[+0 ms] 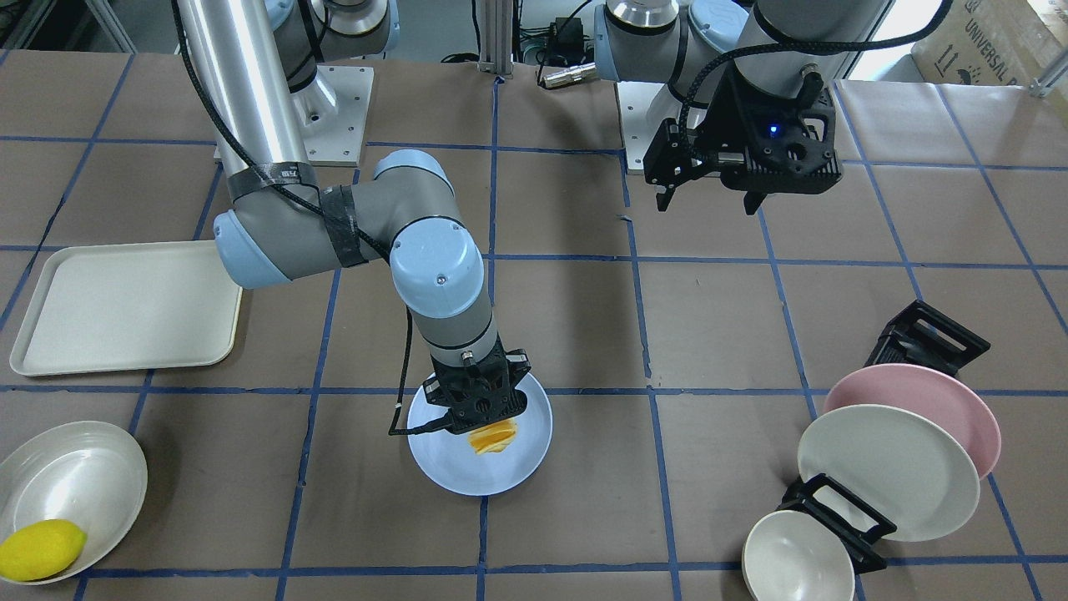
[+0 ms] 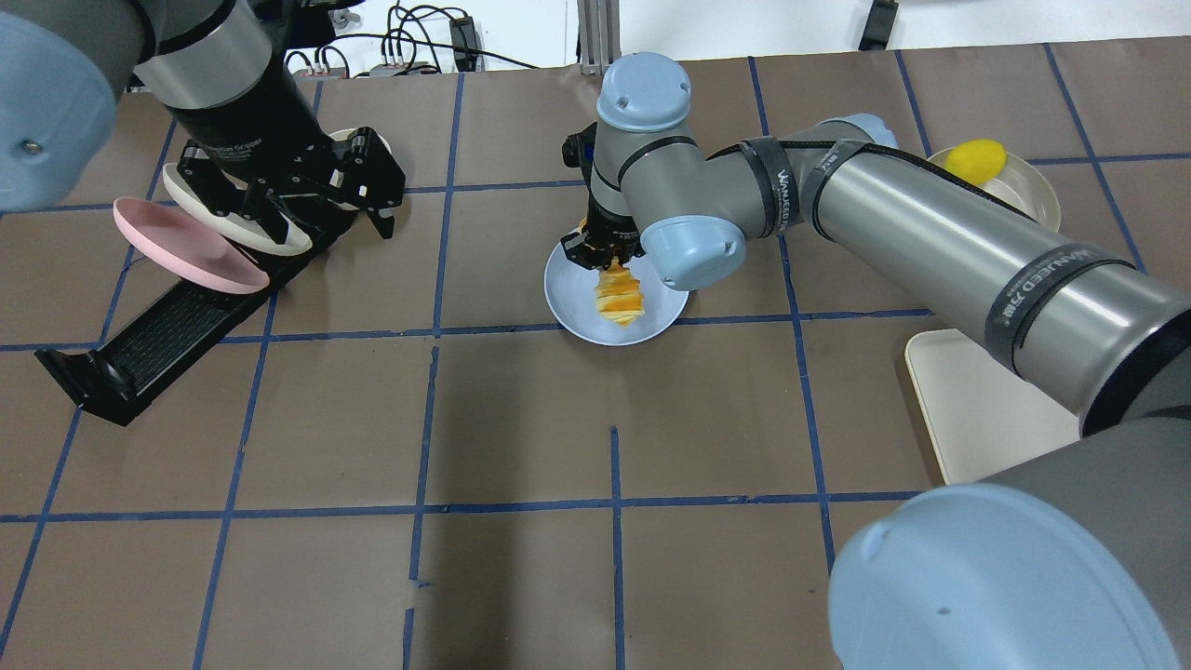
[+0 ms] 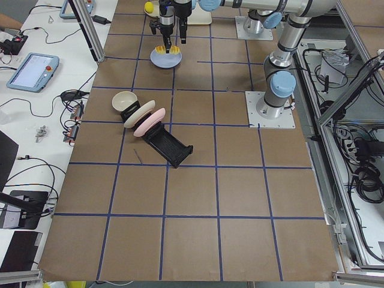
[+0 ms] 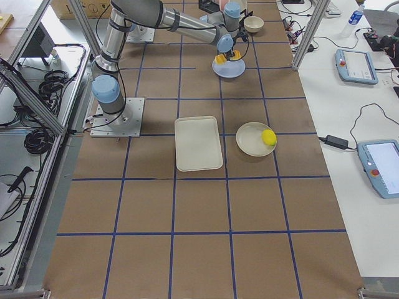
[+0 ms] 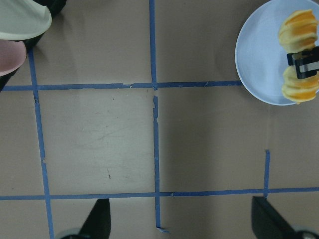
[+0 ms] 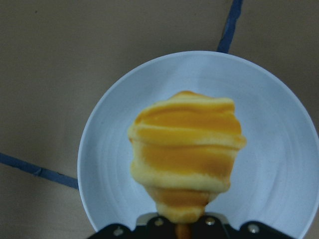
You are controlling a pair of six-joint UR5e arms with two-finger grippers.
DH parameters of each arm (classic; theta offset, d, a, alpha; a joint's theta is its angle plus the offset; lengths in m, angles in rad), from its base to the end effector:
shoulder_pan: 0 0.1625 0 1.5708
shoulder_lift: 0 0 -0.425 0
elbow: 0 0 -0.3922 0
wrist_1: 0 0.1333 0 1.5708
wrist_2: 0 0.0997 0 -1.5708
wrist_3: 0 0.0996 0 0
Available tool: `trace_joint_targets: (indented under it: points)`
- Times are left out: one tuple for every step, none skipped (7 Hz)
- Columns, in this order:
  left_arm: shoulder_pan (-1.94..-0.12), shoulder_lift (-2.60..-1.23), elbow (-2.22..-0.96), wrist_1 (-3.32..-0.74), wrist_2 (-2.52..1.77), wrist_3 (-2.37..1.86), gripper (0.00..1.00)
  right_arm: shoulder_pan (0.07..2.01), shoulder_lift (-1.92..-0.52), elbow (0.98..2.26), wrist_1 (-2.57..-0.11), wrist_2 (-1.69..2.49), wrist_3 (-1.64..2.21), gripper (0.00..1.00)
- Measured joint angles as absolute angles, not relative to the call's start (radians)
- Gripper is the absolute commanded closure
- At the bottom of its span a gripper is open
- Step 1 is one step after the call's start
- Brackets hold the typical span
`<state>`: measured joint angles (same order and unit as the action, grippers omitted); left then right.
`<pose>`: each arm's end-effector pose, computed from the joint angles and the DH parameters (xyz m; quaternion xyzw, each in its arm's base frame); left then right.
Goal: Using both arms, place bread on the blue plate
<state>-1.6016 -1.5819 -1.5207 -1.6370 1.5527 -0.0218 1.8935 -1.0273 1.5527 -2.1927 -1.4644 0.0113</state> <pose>-0.1502 -0.4892 0.5005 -0.0044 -0.9999 -0.0138 0.0087 0.3483 -0.5878 0.2406 -0.1572 0.9850 -0.0387 0.0604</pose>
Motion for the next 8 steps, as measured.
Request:
trace_joint_targets:
  points:
    - [-1.602,-1.582,-1.521,-1.637,1.553,-0.022,0.00,1.894,-1.029,1.556,-2.197,-1.468,-0.025,0.00]
    - [-1.601,-1.583,-1.521,-1.637,1.553,-0.021,0.00,1.894,-1.031,1.561,-2.200,-1.469,-0.049,0.00]
    - [-1.600,-1.585,-1.520,-1.636,1.553,-0.021,0.00,1.894,-1.031,1.564,-2.201,-1.470,-0.058,0.00]
    - [-1.599,-1.585,-1.520,-1.636,1.553,-0.021,0.00,1.895,-1.031,1.567,-2.201,-1.470,-0.061,0.00]
    - [-1.598,-1.585,-1.520,-1.636,1.553,-0.021,0.00,1.896,-1.031,1.567,-2.201,-1.471,-0.060,0.00]
    - [-1.597,-1.586,-1.520,-1.636,1.554,-0.021,0.00,1.896,-1.031,1.568,-2.201,-1.471,-0.060,0.00]
    - [-1.596,-1.586,-1.521,-1.635,1.554,-0.021,0.00,1.896,-1.032,1.567,-2.201,-1.473,-0.060,0.00]
    - [-1.596,-1.586,-1.521,-1.635,1.554,-0.021,0.00,1.893,-1.039,1.564,-2.197,-1.476,-0.062,0.00]
